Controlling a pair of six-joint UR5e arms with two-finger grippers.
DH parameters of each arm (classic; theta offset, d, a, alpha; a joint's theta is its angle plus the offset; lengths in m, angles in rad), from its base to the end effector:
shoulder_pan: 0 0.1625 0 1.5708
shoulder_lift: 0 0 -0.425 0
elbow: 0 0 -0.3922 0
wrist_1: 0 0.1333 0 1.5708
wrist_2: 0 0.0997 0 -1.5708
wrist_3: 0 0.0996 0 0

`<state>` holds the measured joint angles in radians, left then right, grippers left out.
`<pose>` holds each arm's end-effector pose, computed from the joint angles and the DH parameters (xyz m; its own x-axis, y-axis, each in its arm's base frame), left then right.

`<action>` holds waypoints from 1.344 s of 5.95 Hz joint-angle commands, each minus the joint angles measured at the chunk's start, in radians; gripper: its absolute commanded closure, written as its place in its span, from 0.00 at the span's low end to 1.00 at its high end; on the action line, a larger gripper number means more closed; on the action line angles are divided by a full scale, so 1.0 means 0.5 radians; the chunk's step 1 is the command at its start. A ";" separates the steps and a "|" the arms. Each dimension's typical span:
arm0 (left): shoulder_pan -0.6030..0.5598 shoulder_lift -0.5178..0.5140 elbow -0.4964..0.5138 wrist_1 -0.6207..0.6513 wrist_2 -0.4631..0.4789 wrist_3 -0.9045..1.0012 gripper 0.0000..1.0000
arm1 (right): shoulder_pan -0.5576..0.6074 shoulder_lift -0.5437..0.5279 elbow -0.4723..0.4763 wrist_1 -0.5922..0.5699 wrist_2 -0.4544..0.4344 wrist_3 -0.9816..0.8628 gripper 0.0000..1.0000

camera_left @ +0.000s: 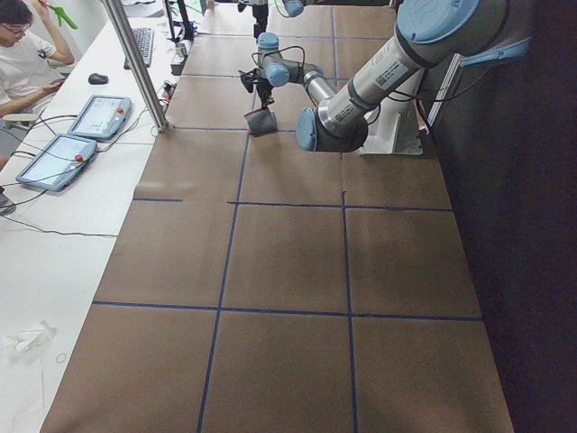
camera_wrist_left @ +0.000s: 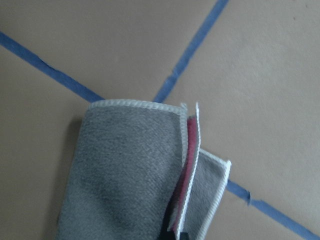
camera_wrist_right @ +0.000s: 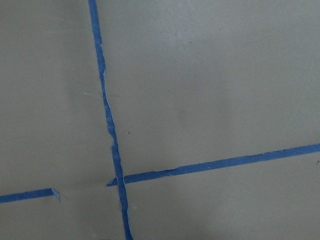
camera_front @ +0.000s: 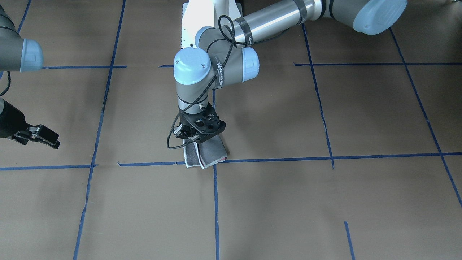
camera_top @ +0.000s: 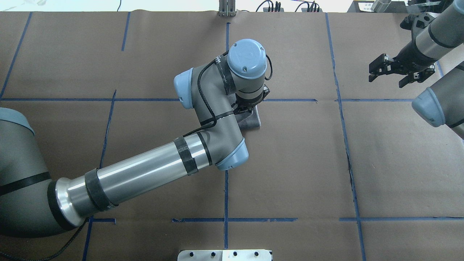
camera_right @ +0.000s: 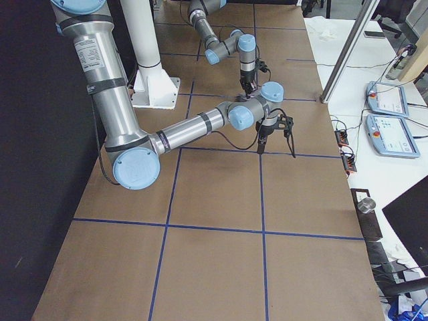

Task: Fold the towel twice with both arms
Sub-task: 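Lift the strip end with the left gripper and fold it over the other end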

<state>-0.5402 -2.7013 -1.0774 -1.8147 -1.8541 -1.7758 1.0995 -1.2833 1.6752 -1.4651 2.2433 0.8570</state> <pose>0.6635 -0.5209 0.0943 0.4715 -0.5106 -0.7190 0.4135 0.8481 -0.3312 -0.2125 -0.5739 0.4411 0.6695 0.1858 0.7192 -0.1636 0.9813 -0.1013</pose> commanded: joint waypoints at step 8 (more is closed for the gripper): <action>-0.197 0.161 -0.154 -0.252 -0.290 0.054 0.00 | 0.062 -0.117 0.003 0.031 -0.004 -0.289 0.00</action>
<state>-0.5792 -2.6751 -1.1028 -1.9520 -1.9002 -1.7614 1.1133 -1.3211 1.6718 -1.4527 2.2394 0.7735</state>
